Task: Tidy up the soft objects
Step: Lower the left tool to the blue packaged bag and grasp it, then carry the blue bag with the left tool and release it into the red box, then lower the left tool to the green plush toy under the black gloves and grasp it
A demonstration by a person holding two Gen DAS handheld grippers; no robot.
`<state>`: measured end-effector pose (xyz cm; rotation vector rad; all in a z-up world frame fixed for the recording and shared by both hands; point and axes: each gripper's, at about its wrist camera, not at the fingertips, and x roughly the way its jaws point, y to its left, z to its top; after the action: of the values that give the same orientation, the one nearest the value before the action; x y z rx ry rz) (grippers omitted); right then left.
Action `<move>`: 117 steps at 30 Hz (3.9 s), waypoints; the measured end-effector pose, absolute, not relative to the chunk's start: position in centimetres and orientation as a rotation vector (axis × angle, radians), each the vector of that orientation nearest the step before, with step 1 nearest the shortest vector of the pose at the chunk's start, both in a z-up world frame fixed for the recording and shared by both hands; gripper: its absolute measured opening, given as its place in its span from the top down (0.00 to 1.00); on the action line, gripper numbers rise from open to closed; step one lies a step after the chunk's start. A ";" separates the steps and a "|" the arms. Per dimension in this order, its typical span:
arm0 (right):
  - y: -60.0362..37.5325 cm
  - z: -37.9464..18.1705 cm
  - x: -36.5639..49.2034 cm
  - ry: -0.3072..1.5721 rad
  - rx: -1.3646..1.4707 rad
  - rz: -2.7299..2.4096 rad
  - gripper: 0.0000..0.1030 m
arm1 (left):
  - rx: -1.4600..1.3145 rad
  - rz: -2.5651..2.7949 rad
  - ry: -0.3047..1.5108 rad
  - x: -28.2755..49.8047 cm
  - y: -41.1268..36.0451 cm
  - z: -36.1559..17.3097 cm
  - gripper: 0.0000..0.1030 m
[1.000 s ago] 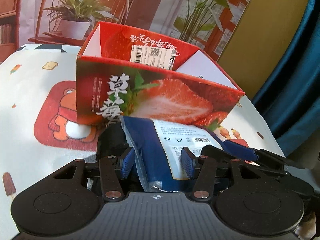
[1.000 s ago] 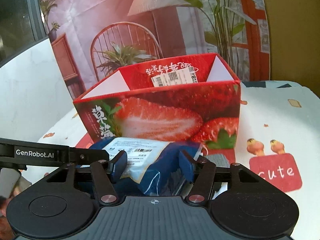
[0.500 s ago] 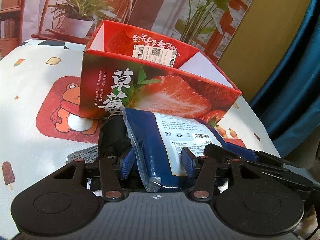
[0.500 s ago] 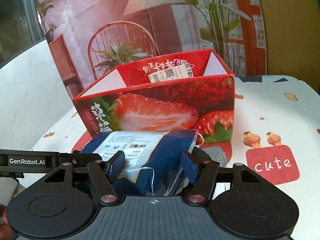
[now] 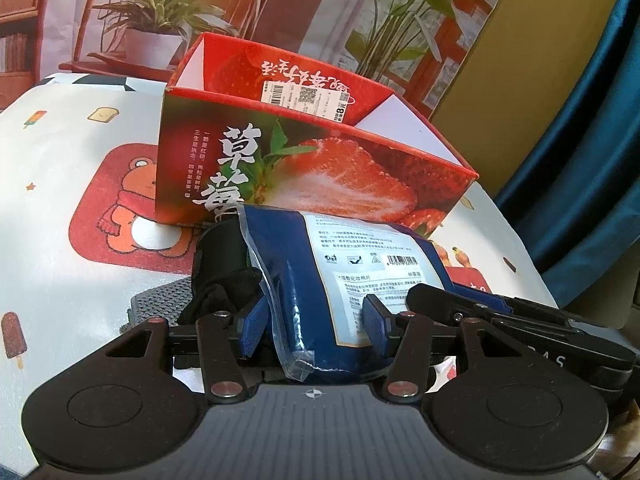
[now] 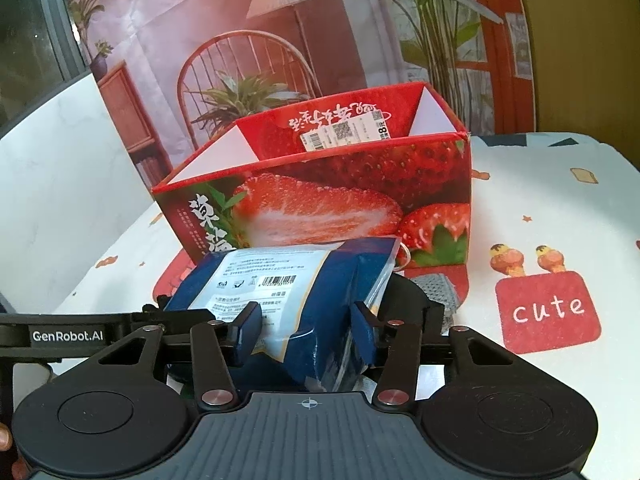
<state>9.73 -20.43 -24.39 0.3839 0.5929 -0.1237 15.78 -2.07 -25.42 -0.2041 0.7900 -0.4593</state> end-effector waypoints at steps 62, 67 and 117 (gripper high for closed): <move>-32.1 -21.6 25.5 0.575 0.342 -0.037 0.73 | -0.101 -0.474 0.903 33.7 -8.0 -21.5 0.53; -31.8 -22.2 26.6 0.638 0.332 -0.067 0.74 | -0.077 -0.453 0.961 34.7 -8.5 -22.5 0.52; -18.2 -24.1 7.0 0.595 0.292 -0.009 0.62 | -0.195 -0.488 0.788 11.4 1.5 -25.2 0.46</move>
<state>7.00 -18.21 -24.09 0.2920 0.5955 -0.0088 11.38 1.49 -25.16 -0.1952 0.7877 -0.4879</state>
